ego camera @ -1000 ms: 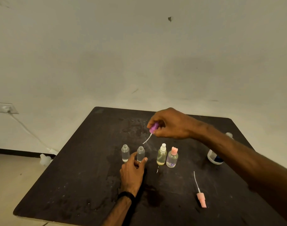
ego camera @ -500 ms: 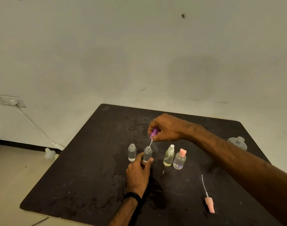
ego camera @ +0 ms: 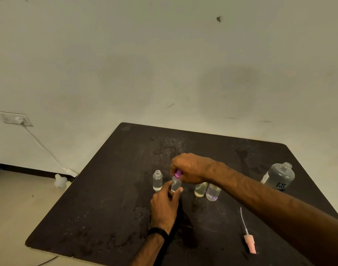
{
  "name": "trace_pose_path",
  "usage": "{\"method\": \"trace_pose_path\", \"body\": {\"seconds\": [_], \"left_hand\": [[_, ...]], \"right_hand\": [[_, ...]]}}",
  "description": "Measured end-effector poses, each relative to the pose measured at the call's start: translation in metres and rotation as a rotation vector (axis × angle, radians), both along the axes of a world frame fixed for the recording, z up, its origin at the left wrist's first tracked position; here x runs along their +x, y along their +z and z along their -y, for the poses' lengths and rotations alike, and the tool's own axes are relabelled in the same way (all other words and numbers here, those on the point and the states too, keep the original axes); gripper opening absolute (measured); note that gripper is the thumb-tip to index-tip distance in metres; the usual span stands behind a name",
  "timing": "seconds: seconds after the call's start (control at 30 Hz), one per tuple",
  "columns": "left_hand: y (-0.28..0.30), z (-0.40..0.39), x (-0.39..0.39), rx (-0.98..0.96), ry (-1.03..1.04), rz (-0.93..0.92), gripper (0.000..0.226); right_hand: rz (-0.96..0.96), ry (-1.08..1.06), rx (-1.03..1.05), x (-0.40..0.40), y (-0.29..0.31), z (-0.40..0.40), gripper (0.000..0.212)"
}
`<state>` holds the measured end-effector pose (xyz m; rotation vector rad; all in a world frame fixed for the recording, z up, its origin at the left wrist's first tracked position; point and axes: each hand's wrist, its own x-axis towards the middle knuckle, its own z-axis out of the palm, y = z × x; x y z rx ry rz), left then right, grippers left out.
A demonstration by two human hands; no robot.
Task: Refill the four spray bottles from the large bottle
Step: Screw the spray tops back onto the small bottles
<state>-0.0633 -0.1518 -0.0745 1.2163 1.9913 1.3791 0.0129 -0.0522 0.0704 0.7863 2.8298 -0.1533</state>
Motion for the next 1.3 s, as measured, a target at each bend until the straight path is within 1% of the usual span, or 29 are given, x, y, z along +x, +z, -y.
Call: {"method": "trace_pose_path", "body": {"seconds": [0.23,0.3,0.37,0.47,0.57,0.67,0.7,0.77,0.8,0.87,0.93,1.03,1.1,1.13,1.17,1.2,1.3], "left_hand": [[0.001,0.001,-0.001,0.01,-0.012,-0.008,0.031],[0.0,0.001,-0.001,0.01,-0.008,-0.01,0.031],[0.0,0.0,-0.001,0.006,-0.008,-0.011,0.031],[0.001,0.001,-0.001,0.006,-0.018,-0.005,0.027],[0.001,0.0,-0.003,0.0,-0.027,-0.025,0.022],[0.0,-0.001,-0.004,0.022,-0.015,-0.009,0.025],[0.0,-0.001,-0.003,0.023,-0.01,-0.016,0.027],[-0.002,-0.001,-0.003,0.022,-0.011,-0.021,0.031],[-0.002,-0.001,-0.002,0.021,-0.012,-0.019,0.032],[-0.003,-0.001,-0.002,0.02,-0.018,-0.017,0.032],[-0.002,-0.001,-0.001,0.019,-0.022,-0.016,0.032],[-0.002,0.0,-0.003,0.006,-0.023,-0.016,0.029],[-0.002,0.001,-0.003,-0.003,-0.025,-0.028,0.026],[-0.001,0.001,-0.003,-0.003,-0.027,-0.03,0.024],[0.0,0.0,-0.003,0.005,-0.029,-0.024,0.023],[-0.001,0.0,-0.003,0.013,-0.028,-0.016,0.024],[-0.003,-0.001,-0.004,0.019,-0.03,-0.015,0.027]], "right_hand": [[0.044,0.004,0.026,-0.004,-0.004,0.0,0.019],[0.085,-0.008,0.048,-0.004,-0.004,0.0,0.027],[0.114,-0.013,0.097,-0.004,-0.003,0.0,0.039],[0.124,-0.052,0.154,-0.002,-0.005,0.0,0.056],[0.089,-0.09,0.162,-0.001,-0.007,-0.002,0.061],[0.01,-0.034,0.003,0.002,0.003,-0.003,0.053],[0.001,0.003,-0.037,0.003,0.006,-0.004,0.046],[-0.001,0.045,-0.024,0.003,0.007,-0.004,0.025],[0.001,0.038,-0.01,0.003,0.005,-0.004,0.019],[0.018,-0.008,-0.016,0.004,0.002,-0.004,0.014],[0.073,-0.048,-0.002,0.003,0.002,-0.004,0.022],[0.144,-0.081,0.104,0.001,-0.001,-0.002,0.051],[0.121,-0.108,0.162,0.002,-0.006,0.0,0.068],[0.081,-0.119,0.175,0.003,-0.007,0.0,0.07],[0.033,-0.114,0.173,0.005,-0.007,0.0,0.066],[-0.005,-0.086,0.147,0.007,-0.007,0.0,0.057],[-0.035,0.046,0.008,0.009,-0.007,-0.002,0.026]]}}
